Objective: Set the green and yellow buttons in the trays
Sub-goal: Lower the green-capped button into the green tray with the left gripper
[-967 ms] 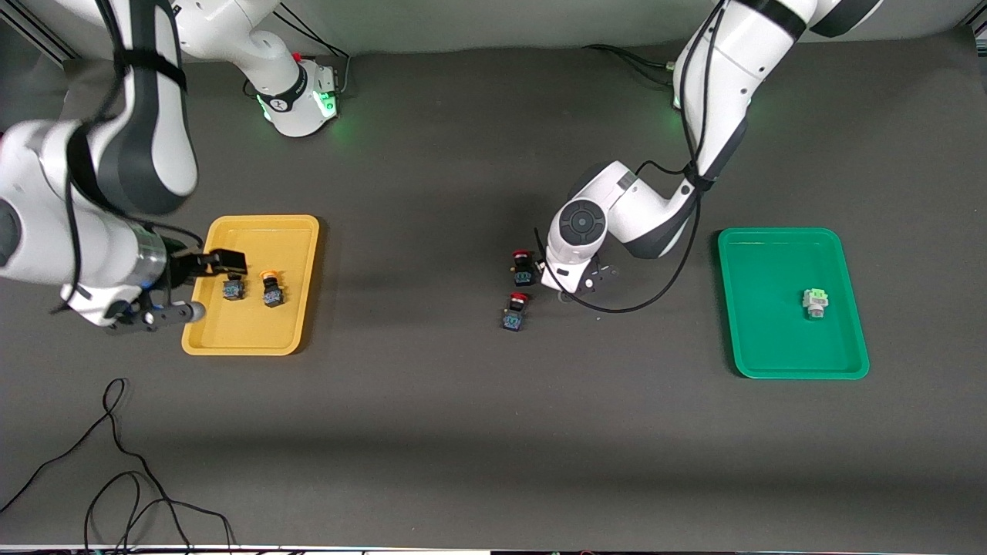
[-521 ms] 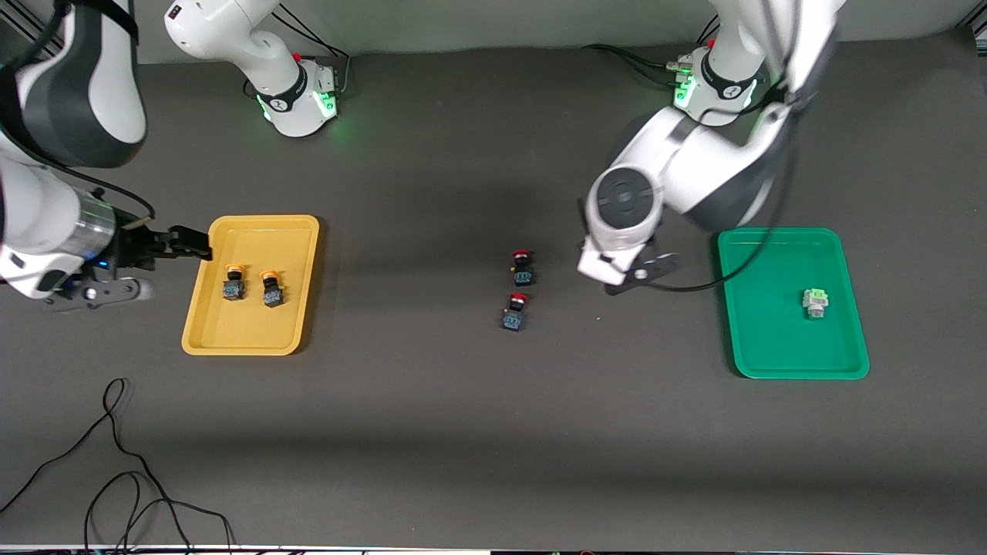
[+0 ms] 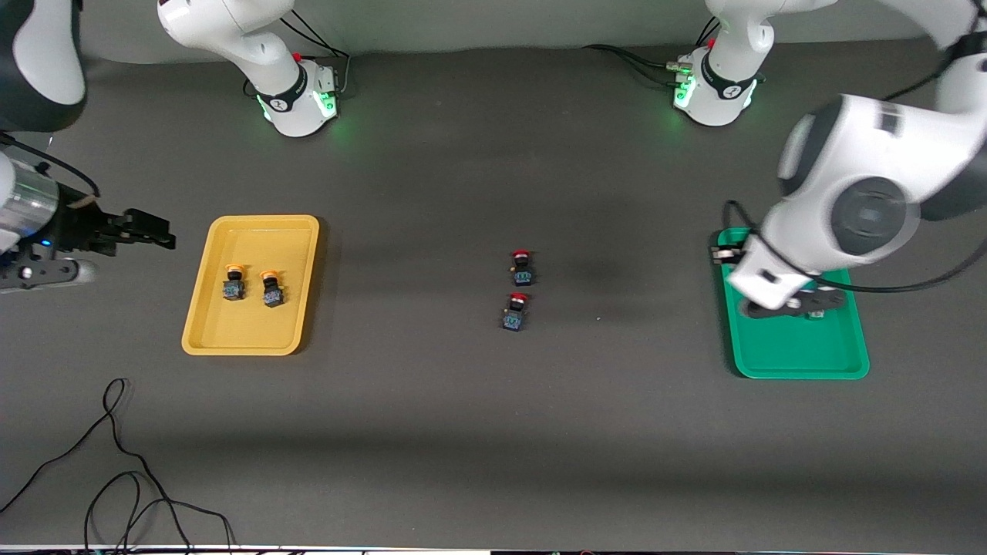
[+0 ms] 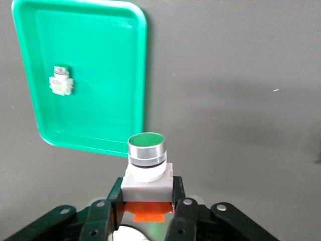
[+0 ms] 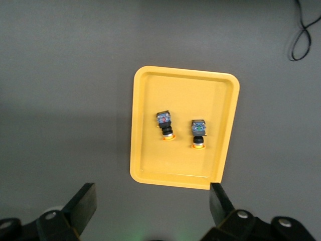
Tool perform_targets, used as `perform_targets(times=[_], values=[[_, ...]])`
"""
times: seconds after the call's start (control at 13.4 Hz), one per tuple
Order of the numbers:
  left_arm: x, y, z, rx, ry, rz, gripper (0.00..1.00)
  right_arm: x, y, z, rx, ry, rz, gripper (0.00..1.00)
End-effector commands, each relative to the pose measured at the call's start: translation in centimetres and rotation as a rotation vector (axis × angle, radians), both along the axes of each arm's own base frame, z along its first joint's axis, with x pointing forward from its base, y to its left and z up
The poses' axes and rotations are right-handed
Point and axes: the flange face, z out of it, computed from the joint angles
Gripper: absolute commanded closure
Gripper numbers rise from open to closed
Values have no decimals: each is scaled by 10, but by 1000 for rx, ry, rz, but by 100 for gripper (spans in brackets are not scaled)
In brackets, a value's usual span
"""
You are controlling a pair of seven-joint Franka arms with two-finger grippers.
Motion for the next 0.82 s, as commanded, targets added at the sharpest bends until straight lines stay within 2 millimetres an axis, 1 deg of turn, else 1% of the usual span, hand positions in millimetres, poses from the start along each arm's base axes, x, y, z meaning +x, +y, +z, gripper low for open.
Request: perform_targets(times=[0.0, 0.07, 0.15, 0.22, 0.3, 0.37, 0.45, 0.6, 0.67, 0.74], values=[[0, 51, -13, -39, 36, -76, 100, -12, -13, 16, -11, -16, -35, 0], [0, 64, -27, -47, 38, -93, 100, -15, -17, 17, -10, -17, -41, 0], [-1, 89, -48, -48, 31, -96, 100, -18, -18, 20, -24, -21, -38, 0], [-3, 99, -67, -47, 17, -123, 100, -18, -18, 21, -38, -23, -34, 0], [-5, 102, -85, -33, 4, -139, 100, -19, -17, 22, -41, -19, -32, 0], [-9, 117, -103, -31, -8, -125, 100, -19, -18, 23, -41, -22, -34, 0], [-18, 123, -125, -39, -21, -122, 100, -19, -18, 23, -41, -22, -34, 0], [-35, 119, -166, -52, -53, -147, 100, -19, -19, 25, -43, -25, -37, 0], [-41, 126, -186, -43, -68, -162, 100, -20, -19, 25, -43, -25, -51, 0], [-46, 133, -199, -48, -84, -157, 100, -22, -18, 27, -45, -22, -72, 0]])
